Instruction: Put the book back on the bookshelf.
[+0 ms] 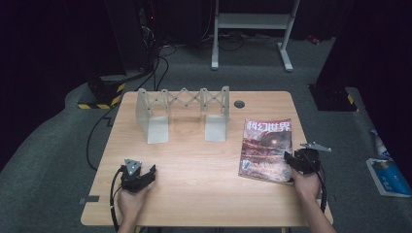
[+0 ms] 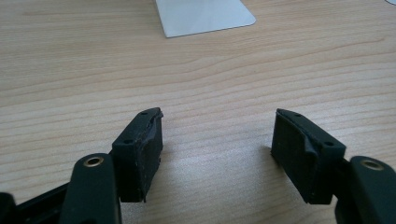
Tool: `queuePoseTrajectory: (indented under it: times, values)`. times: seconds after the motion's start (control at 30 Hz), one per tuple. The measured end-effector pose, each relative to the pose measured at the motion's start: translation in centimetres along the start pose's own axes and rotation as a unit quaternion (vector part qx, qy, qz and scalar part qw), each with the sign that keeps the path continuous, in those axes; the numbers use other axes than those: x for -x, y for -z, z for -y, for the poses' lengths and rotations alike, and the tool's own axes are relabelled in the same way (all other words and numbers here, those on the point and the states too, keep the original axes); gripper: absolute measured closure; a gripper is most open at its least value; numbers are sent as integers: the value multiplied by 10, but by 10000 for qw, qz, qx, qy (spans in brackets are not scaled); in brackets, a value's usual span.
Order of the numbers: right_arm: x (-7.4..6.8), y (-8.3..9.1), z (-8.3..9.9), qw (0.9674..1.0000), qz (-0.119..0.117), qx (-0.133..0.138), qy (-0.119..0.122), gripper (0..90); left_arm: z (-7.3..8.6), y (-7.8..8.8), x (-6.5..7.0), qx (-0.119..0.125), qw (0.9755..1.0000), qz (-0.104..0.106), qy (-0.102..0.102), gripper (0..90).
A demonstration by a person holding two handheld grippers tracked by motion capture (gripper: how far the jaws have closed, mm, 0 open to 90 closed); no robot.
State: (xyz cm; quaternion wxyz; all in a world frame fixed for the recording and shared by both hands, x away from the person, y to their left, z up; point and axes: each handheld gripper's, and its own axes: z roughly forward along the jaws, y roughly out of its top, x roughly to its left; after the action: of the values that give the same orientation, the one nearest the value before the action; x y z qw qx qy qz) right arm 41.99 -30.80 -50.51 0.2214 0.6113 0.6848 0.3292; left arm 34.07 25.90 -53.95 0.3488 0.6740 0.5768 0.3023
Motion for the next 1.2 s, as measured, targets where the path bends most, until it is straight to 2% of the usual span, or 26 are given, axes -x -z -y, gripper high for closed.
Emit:
queuePoseTrajectory:
  times: [0.3,0.57,1.03,1.2]
  values:
    - [-1,-7,1,9998,-101,-127,-113,520,0,0,0,2,10000,-4,1,334]
    - [-1,-10,2,9997,-135,-179,-58,521,0,0,0,3,10000,-4,3,334]
    - [-2,-10,6,9998,-136,-119,-119,522,0,0,0,4,10000,-8,4,333]
    - [-5,-8,10,9998,-182,-51,-53,519,0,0,0,5,10000,-10,5,332]
